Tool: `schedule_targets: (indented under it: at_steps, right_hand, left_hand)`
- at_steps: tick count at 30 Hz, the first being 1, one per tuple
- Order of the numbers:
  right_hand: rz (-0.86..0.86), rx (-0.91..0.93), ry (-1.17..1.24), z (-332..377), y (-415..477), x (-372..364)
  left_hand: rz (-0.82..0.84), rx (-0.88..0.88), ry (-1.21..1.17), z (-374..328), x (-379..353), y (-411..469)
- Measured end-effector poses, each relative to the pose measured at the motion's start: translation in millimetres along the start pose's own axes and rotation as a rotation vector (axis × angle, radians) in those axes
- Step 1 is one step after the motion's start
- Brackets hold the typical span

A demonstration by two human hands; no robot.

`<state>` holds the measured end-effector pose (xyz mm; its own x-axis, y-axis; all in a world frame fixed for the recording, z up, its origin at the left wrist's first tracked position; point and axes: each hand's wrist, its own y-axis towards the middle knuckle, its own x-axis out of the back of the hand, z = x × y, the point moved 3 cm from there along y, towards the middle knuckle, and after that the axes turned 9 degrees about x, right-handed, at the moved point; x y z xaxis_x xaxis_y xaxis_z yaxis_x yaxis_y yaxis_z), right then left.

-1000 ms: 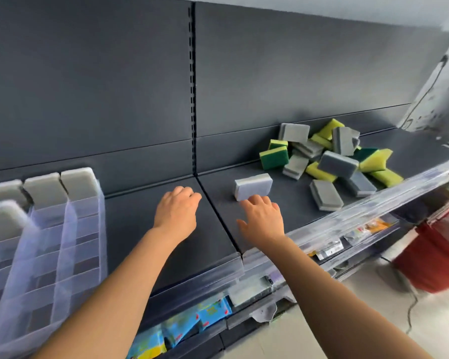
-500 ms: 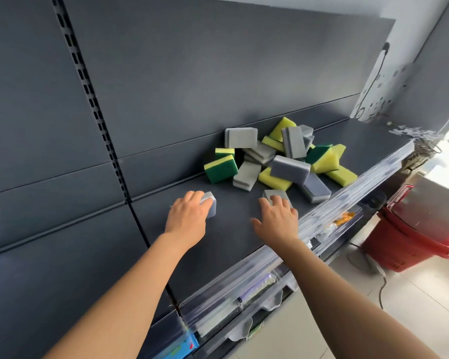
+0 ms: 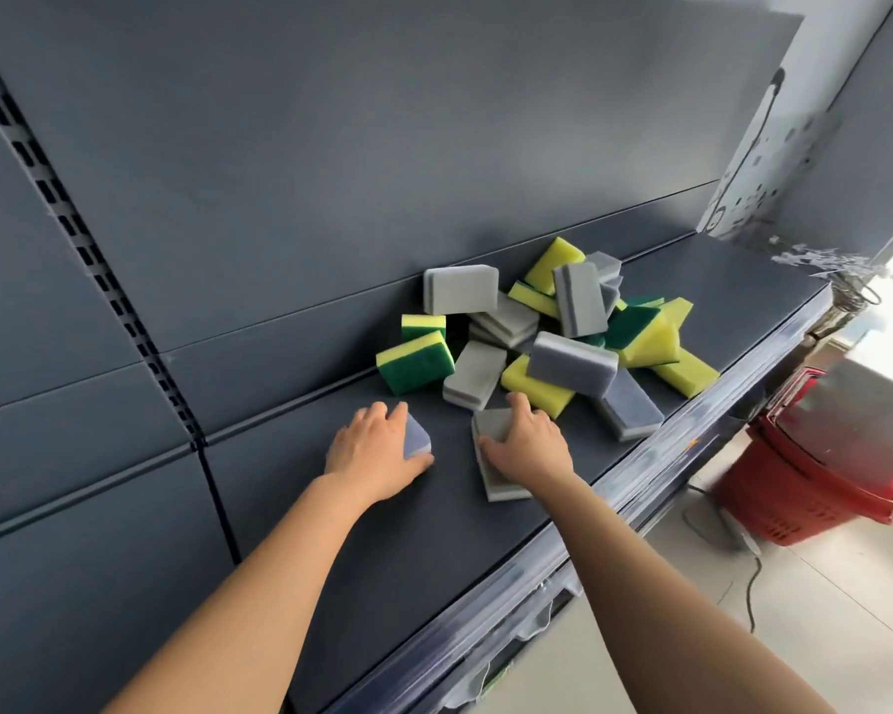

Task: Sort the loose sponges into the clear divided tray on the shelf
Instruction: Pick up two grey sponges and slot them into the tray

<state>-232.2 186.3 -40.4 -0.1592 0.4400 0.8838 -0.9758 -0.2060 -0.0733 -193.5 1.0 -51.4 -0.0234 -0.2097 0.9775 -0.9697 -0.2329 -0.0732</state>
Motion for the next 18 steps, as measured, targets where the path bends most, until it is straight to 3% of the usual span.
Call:
schedule_targets:
  at_steps: [4, 7, 12, 18]
  right_hand:
    - [0.155, -0.009, 0.076, 4, 10, -4]
    - [0.237, 0.042, 0.186, 11, 8, -10]
    - [0.031, 0.220, 0.372, 34, -9, -9]
    - [0.032, 0.360, 0.549, 72, -38, -13]
  left_hand:
    - [0.024, 0.103, -0.302, 0, 14, -9]
    - [-0.052, 0.216, -0.480, 4, 21, -25]
    - [-0.070, 0.415, -0.785, 18, 30, -59]
    - [-0.185, 0.578, -1.073, 50, 46, -105]
